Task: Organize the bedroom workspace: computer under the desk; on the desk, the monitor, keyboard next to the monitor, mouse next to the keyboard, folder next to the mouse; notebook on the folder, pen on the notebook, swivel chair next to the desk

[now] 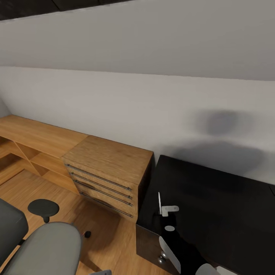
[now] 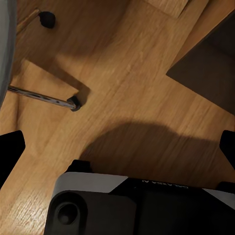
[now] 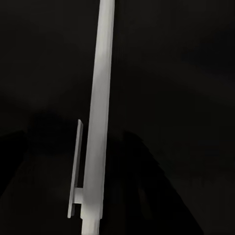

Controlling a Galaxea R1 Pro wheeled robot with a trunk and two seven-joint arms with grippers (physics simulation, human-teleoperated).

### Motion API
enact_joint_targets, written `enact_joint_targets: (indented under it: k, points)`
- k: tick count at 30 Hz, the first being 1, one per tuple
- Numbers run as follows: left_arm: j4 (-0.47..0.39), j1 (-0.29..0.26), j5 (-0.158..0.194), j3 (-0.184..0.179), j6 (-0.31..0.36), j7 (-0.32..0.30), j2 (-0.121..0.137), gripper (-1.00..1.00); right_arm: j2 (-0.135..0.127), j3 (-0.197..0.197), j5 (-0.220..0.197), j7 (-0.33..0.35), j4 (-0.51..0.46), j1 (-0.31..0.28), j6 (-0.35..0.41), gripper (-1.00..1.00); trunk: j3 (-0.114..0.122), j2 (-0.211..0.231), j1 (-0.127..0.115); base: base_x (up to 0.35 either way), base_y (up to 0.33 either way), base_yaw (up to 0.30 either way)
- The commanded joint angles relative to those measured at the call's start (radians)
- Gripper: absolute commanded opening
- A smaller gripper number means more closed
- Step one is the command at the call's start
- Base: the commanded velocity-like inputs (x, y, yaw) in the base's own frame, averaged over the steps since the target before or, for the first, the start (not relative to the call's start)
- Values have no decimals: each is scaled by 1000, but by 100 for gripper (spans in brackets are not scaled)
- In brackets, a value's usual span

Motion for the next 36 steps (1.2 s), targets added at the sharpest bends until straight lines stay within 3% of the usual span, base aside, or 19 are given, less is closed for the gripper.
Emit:
enact_joint_targets:
  k: [1,12,16,32,36]
  points:
    - [-2,-1,2,-3,5,7,1,100,-1,4,-10,-9,18,-1,12,-100,-1,-1,0,0,0,0]
    - [-2,-1,3,-3,5,7,1,100,-2,4,-12,-13,14,-1,20,-100,-1,-1,0,0,0,0]
    - [-2,-1,3,-3,5,7,1,100,-1,-3,-16,-14,7,-1,78,-100,-1,-1,0,0,0,0]
    - [-2,-1,3,-3,5,7,1,100,-2,-14,-20,-14,-30,-1,140,-100,-1,-1,0,0,0,0]
    - [-2,-1,3,-3,5,7,1,100,-3,-15,-77,-16,-59,0,179,-100,-1,-1,0,0,0,0]
